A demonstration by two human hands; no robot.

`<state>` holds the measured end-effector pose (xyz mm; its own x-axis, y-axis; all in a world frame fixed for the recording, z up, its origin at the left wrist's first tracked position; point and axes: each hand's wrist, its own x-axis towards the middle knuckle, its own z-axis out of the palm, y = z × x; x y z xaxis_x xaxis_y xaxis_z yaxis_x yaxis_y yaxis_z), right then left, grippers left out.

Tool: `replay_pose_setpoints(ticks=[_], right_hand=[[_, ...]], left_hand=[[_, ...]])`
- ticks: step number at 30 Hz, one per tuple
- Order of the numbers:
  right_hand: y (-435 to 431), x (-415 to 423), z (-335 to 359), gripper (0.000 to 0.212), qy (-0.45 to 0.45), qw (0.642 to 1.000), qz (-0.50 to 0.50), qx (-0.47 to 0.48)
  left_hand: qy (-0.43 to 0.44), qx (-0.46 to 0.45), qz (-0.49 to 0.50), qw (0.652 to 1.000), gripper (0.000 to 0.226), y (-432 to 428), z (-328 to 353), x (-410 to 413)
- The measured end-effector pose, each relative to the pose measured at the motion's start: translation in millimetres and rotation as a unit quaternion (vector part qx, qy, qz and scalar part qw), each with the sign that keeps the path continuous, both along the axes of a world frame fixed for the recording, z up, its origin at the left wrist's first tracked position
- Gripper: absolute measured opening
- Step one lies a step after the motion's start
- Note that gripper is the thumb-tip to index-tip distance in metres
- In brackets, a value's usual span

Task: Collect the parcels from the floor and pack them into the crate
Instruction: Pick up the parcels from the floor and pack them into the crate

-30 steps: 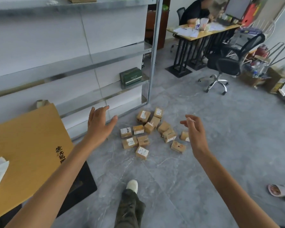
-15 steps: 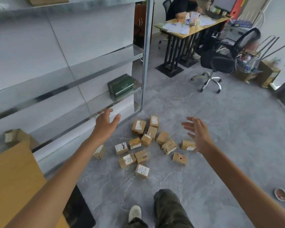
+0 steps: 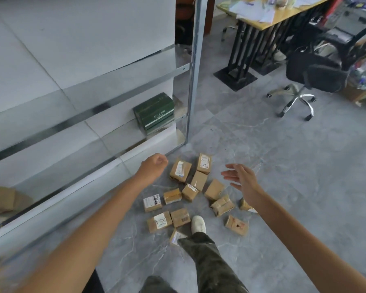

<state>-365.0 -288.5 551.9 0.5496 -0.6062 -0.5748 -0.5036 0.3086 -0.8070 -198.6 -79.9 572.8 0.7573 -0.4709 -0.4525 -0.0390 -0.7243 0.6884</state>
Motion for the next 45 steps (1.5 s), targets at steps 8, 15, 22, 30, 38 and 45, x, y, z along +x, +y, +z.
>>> replay_pose_setpoints(ticks=[8,15,22,30,38,45], right_hand=[[-58,79,-60,0.027,0.089,0.995,0.017,0.048],[-53,101,-140,0.025,0.184,0.976,-0.004,0.117],[-52,140,-280,0.019,0.239,0.956,-0.024,0.169],[-79,218,-531,0.035,0.2,0.965,0.064,0.156],[-72,291,-716,0.045,0.184,0.962,0.144,0.142],[-67,282,-763,0.05,0.166,0.964,0.118,0.17]], left_hand=[[0.056,0.059,-0.003,0.997,0.031,-57,-64,65],[0.114,0.146,-0.02,0.983,0.026,-51,-154,118],[0.147,0.219,-0.039,0.964,0.023,-58,-310,168],[0.124,0.227,-0.04,0.965,0.051,-122,-564,221],[0.086,0.231,-0.052,0.968,0.074,-177,-750,242],[0.152,0.186,0.066,0.968,0.06,-162,-808,221]])
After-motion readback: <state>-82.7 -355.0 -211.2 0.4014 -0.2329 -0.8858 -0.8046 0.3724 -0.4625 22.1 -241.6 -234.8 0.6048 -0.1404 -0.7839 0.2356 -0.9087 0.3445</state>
